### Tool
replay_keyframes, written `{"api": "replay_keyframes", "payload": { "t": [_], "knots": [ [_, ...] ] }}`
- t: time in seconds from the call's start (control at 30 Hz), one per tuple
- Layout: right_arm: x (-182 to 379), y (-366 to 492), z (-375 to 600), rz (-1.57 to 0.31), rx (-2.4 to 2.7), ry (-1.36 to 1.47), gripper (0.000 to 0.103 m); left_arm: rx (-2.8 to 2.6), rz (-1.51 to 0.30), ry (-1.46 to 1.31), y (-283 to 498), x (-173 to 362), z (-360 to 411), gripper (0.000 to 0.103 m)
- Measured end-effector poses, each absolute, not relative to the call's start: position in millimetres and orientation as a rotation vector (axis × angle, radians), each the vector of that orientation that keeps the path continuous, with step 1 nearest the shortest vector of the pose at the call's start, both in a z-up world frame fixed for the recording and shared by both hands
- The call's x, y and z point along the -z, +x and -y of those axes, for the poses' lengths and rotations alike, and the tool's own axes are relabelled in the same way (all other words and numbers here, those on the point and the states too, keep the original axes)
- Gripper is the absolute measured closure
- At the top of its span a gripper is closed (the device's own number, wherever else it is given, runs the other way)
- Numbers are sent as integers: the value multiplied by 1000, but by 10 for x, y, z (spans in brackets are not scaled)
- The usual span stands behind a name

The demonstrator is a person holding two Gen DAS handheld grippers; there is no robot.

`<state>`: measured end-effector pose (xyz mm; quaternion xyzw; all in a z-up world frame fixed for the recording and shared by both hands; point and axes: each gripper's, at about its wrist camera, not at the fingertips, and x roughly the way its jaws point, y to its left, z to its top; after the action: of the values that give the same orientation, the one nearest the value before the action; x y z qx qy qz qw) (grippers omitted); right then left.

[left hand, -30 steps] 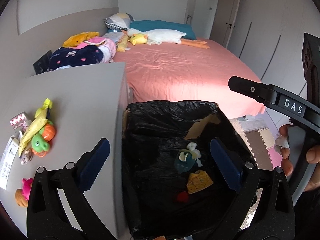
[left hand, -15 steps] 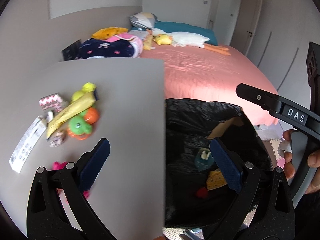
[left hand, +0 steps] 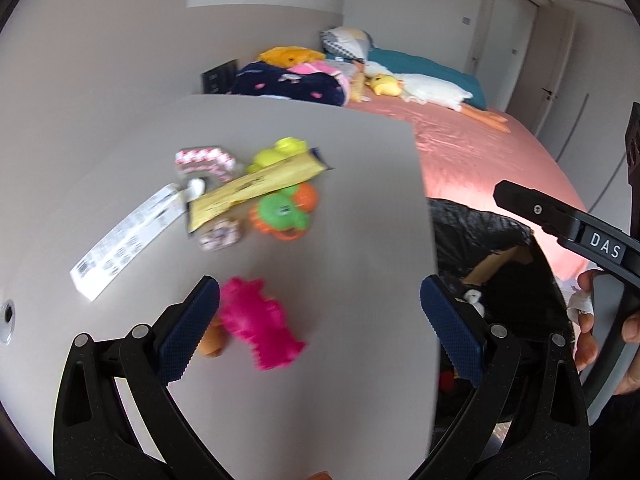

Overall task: Collect trash
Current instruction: 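Move both open tools back to the remaining items on the table, then grasp the brown plush with the left tool while the right tool grasps the pink toy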

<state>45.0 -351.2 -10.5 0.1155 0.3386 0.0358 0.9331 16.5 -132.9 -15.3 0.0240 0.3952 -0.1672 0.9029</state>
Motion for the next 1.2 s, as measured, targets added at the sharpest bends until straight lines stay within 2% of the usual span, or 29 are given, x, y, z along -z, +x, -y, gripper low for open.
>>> {"api": "replay_keyframes", "payload": {
  "t": [0.43, 0.57, 1.0, 1.07, 1.2],
  "knots": [
    [211, 569, 3031, -713, -139, 211, 18, 173, -815, -38, 204, 368, 615, 7],
    [251, 592, 2906, -721, -155, 191, 18, 149, -836, -54, 257, 473, 509, 20],
    [389, 669, 2595, -751, -203, 134, 18, 156, -886, -70, 421, 659, 492, 50],
    [414, 683, 2556, -757, -209, 131, 18, 155, -892, -80, 444, 670, 469, 58],
    [441, 689, 2482, -767, -221, 122, 18, 146, -890, -101, 468, 666, 394, 58]
  ]
}}
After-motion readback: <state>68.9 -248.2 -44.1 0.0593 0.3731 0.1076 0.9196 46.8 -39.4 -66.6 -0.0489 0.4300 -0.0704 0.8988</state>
